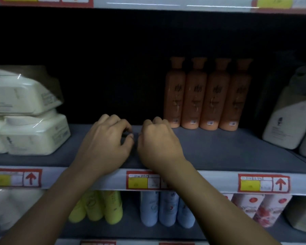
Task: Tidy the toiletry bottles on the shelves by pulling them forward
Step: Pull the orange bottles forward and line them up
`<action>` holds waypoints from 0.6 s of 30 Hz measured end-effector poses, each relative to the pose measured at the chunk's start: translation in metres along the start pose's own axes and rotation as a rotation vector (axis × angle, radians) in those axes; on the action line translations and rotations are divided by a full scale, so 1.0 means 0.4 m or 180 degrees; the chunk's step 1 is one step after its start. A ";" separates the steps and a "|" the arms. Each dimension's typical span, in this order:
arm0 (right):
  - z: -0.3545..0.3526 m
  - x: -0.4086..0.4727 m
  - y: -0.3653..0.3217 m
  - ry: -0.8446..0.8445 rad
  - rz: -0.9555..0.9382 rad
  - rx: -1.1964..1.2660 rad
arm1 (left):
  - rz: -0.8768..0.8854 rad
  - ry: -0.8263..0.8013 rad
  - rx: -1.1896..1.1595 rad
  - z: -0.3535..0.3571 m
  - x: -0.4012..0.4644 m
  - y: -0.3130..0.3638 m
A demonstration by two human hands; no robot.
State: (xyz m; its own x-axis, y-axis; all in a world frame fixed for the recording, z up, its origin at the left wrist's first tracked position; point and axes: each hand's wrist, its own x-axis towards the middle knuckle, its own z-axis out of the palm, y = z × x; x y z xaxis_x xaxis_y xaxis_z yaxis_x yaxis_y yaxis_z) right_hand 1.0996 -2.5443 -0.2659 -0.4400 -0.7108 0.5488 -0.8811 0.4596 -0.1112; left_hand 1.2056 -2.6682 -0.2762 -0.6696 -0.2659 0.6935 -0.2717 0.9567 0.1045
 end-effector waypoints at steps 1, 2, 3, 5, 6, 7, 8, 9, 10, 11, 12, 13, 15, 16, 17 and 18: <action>-0.007 0.000 -0.002 0.0007 0.0087 0.0087 | -0.0023 -0.0026 0.0011 -0.002 0.004 0.001; -0.017 -0.001 -0.005 0.0040 0.0173 0.0208 | -0.0065 -0.0056 0.0012 -0.004 0.006 0.002; -0.025 -0.003 -0.007 0.0090 0.0236 0.0296 | -0.0106 -0.0097 0.0006 -0.007 0.009 0.003; -0.038 -0.007 -0.012 0.0116 0.0288 0.0383 | -0.0140 -0.0197 0.0013 -0.012 0.015 0.012; -0.043 -0.007 -0.012 0.0119 0.0302 0.0452 | -0.0147 -0.0249 0.0030 -0.016 0.019 0.016; -0.049 -0.007 -0.011 0.0157 0.0333 0.0573 | -0.0157 -0.0305 0.0055 -0.020 0.022 0.021; -0.054 -0.008 -0.006 0.0222 0.0384 0.0738 | -0.0162 -0.0352 0.0087 -0.025 0.024 0.025; -0.060 -0.010 0.000 0.0310 0.0432 0.0921 | -0.0148 -0.0383 0.0125 -0.028 0.025 0.029; -0.066 -0.012 0.009 0.0418 0.0490 0.1098 | -0.0122 -0.0407 0.0167 -0.031 0.026 0.033; -0.071 -0.013 0.020 0.0520 0.0567 0.1242 | -0.0082 -0.0418 0.0214 -0.034 0.030 0.037; -0.078 -0.014 0.034 0.0608 0.0651 0.1347 | -0.0050 -0.0425 0.0245 -0.037 0.035 0.043; -0.085 -0.015 0.050 0.0664 0.0739 0.1416 | -0.0039 -0.0422 0.0247 -0.038 0.041 0.050; -0.102 -0.011 0.087 0.0706 0.0882 0.1438 | -0.0127 -0.0430 0.0131 -0.037 0.058 0.069; -0.110 -0.006 0.109 0.0706 0.0959 0.1385 | -0.0224 -0.0476 0.0004 -0.035 0.069 0.079; -0.121 -0.001 0.129 0.0679 0.1057 0.1306 | -0.0332 -0.0533 -0.0179 -0.031 0.081 0.090; -0.135 0.006 0.149 0.0630 0.1181 0.1243 | -0.0463 -0.0607 -0.0405 -0.026 0.096 0.100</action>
State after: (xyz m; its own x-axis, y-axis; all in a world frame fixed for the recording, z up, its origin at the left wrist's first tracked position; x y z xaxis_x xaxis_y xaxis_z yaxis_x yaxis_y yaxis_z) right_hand 1.0553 -2.4899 -0.2265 -0.7244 -0.4088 0.5551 -0.6890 0.4017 -0.6032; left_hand 1.1762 -2.6390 -0.2379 -0.7514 -0.4075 0.5190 -0.2935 0.9108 0.2903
